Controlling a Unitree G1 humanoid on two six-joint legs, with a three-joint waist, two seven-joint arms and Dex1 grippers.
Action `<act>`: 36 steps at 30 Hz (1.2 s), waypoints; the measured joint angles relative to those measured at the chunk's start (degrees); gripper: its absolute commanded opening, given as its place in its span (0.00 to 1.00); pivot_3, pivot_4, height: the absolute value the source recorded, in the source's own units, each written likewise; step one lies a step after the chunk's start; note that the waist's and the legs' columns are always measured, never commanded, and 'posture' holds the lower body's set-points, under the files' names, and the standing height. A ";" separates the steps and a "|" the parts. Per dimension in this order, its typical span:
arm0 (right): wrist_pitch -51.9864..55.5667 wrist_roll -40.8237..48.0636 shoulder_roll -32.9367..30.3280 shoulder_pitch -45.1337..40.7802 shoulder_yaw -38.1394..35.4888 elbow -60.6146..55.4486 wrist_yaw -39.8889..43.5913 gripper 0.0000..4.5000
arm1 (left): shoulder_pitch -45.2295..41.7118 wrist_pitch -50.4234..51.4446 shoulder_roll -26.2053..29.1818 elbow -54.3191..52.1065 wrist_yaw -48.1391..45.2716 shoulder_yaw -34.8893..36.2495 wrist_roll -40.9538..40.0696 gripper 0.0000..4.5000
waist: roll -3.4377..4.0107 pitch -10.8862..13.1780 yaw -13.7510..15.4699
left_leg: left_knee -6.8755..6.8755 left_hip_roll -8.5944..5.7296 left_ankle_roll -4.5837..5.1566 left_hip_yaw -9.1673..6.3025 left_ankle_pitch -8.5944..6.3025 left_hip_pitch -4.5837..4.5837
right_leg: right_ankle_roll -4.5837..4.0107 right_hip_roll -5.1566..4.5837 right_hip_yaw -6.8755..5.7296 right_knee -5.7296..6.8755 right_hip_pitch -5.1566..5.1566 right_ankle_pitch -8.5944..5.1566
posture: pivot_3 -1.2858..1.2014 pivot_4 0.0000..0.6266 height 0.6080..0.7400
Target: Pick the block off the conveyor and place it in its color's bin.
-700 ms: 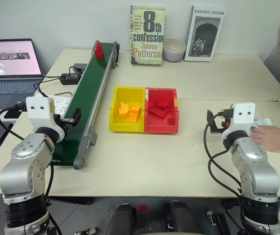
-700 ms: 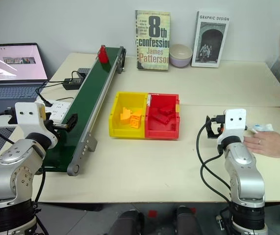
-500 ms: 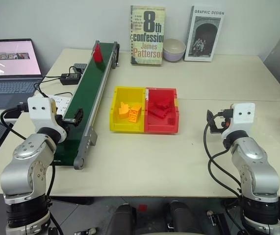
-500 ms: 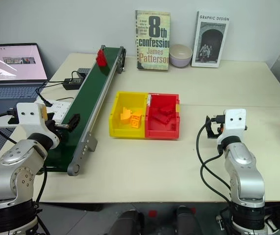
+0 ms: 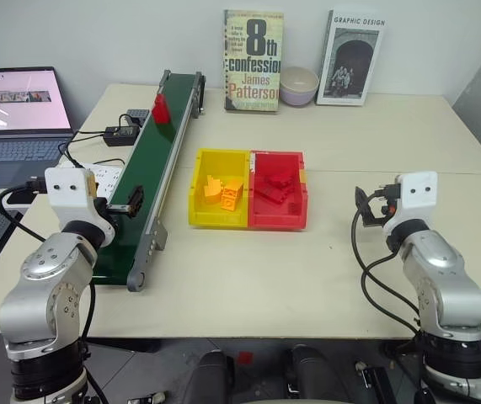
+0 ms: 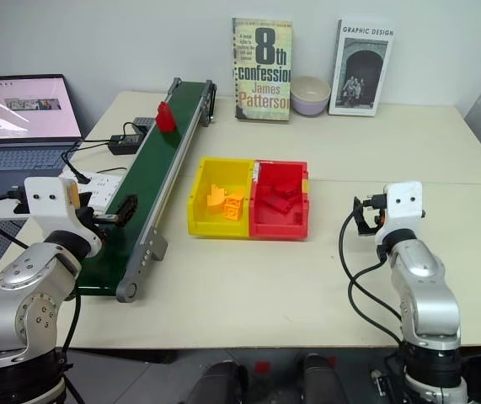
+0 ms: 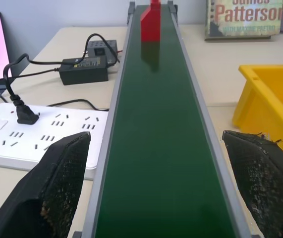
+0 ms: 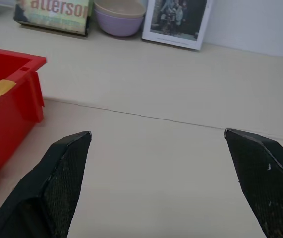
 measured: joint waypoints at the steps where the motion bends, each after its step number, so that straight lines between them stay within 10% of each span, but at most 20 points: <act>1: -0.06 0.61 -0.77 -0.39 0.01 0.55 1.41 1.00 | -0.01 0.15 -0.17 -0.02 0.28 0.01 -0.02 0.99 | 0.00 0.00 0.00 | 0.00 0.00 0.00 -0.02 0.00 -0.01 | 0.00 0.01 0.00 0.00 0.00 0.00 | 0.52 0.24 1.00; 17: 5.78 29.48 -12.53 -13.64 3.30 1.12 36.19 1.00 | -3.89 -1.52 -0.52 5.77 0.14 -1.83 1.11 0.99 | 0.01 0.01 0.05 | -0.01 0.03 0.01 -0.15 0.00 -0.04 | -0.01 0.00 -0.08 -0.02 0.02 0.00 | 0.52 0.24 1.00; 36: 6.90 33.98 -11.66 -14.60 7.00 -2.20 34.38 1.00 | -9.49 -5.61 -2.73 16.22 -1.32 -5.20 2.68 0.99 | 0.01 0.01 0.16 | 0.01 0.04 0.00 -0.13 0.00 -0.10 | -0.01 -0.15 -0.04 -0.04 -0.03 0.01 | 0.52 0.24 1.00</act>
